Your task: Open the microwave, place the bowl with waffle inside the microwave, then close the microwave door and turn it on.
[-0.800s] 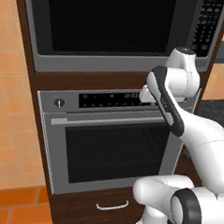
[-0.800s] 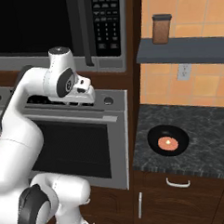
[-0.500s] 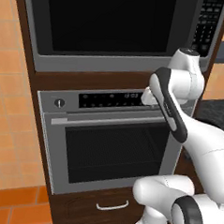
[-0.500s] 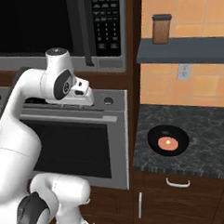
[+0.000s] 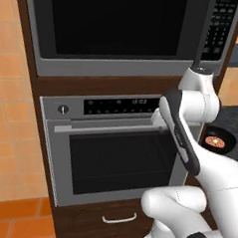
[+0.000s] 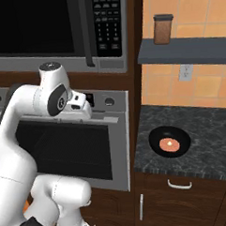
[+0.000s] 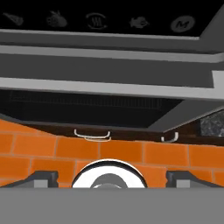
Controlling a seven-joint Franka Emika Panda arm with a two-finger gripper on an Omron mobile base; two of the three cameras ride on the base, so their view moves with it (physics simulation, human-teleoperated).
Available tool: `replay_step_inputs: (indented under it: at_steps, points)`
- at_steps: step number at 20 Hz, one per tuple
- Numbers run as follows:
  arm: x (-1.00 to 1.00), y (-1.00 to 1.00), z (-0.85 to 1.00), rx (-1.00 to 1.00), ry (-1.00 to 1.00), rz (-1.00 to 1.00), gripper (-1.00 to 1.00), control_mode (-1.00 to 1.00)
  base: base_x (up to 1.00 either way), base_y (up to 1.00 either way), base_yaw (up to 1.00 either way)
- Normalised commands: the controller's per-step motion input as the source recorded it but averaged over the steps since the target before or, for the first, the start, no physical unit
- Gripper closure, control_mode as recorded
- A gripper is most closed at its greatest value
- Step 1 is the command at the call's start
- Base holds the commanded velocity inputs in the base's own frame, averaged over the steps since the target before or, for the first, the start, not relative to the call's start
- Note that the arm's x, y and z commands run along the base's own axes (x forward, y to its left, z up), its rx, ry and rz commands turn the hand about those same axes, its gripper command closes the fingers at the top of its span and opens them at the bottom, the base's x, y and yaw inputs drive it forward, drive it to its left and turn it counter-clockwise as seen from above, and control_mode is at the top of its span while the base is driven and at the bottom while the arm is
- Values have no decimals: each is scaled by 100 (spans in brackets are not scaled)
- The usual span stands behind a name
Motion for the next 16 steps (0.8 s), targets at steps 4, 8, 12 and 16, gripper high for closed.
replay_step_inputs:
  at_steps: [4,8,12,16]
  points:
    - [-17,4,-25,-6,0,0,-100,-100,0,0,0]
    - [0,0,0,0,0,0,-100,100,-8,-4,2]
    - [0,0,0,0,0,0,-100,100,-10,-36,12]
    - [0,0,0,0,0,0,-100,100,-12,-50,19]
